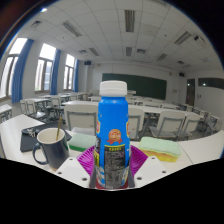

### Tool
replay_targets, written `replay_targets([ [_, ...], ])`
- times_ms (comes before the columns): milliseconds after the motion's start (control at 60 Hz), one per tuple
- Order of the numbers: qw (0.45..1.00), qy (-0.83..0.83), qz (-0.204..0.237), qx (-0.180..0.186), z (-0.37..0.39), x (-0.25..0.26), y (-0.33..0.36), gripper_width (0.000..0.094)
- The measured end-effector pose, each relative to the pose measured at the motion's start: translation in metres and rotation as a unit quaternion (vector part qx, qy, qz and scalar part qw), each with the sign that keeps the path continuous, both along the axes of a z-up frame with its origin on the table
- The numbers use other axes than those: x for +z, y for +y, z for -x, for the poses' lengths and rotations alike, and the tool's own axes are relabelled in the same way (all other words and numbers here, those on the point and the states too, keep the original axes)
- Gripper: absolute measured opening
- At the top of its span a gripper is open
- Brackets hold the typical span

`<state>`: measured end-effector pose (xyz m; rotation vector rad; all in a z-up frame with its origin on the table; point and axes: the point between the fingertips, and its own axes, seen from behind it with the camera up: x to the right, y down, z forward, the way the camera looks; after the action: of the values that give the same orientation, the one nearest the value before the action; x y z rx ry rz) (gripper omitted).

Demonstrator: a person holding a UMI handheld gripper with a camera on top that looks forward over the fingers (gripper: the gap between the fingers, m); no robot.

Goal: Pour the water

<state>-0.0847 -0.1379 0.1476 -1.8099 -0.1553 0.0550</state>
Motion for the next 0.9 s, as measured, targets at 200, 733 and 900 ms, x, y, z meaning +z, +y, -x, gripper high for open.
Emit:
replay_targets([
  [200, 1.0, 0.02, 0.008, 0.008, 0.003, 0.009, -0.039, 0.0434],
  [733, 0.999, 0.019, 0.028, 0.029, -0.008, 0.055, -0.208, 0.085],
  [900, 0.995, 0.073, 0.012, 0.066, 0.018, 0.072, -0.306, 0.0849],
])
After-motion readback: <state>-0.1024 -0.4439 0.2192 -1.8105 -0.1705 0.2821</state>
